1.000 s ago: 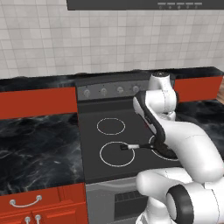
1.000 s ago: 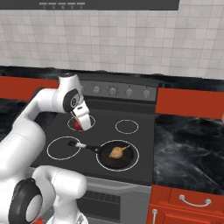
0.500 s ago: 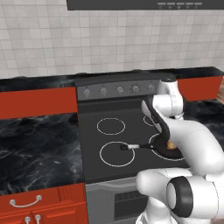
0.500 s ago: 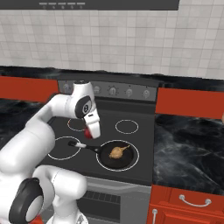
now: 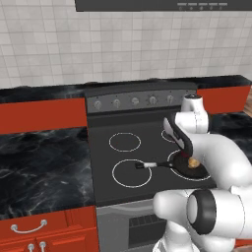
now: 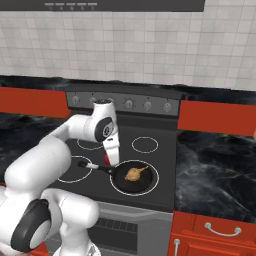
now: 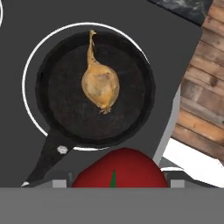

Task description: Place the pan on the front right burner on the stove. Then place the tomato and the onion in the pan and turn on the front right burner.

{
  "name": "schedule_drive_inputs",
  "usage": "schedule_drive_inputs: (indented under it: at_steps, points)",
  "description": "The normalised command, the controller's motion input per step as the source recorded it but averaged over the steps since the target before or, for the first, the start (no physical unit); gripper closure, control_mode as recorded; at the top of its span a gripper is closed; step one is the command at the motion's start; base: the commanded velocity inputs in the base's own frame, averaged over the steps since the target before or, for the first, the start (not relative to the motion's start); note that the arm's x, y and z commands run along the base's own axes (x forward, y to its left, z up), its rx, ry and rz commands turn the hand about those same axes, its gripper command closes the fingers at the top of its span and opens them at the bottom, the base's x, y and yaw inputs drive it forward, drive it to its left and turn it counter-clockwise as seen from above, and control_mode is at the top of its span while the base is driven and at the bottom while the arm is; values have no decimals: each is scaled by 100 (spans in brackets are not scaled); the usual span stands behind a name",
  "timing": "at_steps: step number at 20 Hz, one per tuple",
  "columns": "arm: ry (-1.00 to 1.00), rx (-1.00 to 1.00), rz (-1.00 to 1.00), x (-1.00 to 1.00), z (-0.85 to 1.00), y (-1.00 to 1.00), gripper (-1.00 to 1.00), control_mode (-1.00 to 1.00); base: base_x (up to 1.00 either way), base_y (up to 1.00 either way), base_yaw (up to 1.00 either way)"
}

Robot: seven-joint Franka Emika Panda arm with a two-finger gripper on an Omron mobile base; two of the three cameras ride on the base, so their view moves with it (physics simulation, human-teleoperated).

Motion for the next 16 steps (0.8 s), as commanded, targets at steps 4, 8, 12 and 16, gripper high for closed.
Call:
schedule_drive_inputs:
  at_steps: [4,8,12,16]
  points:
    - [4,0,-12,11,-34,-6,100,-100,0,0,0]
    - [5,0,-13,15,-31,0,100,-100,0,0,0]
    - [7,0,-13,19,-33,-1,100,-100,0,0,0]
    - [8,-1,-13,24,-33,-15,100,-100,0,0,0]
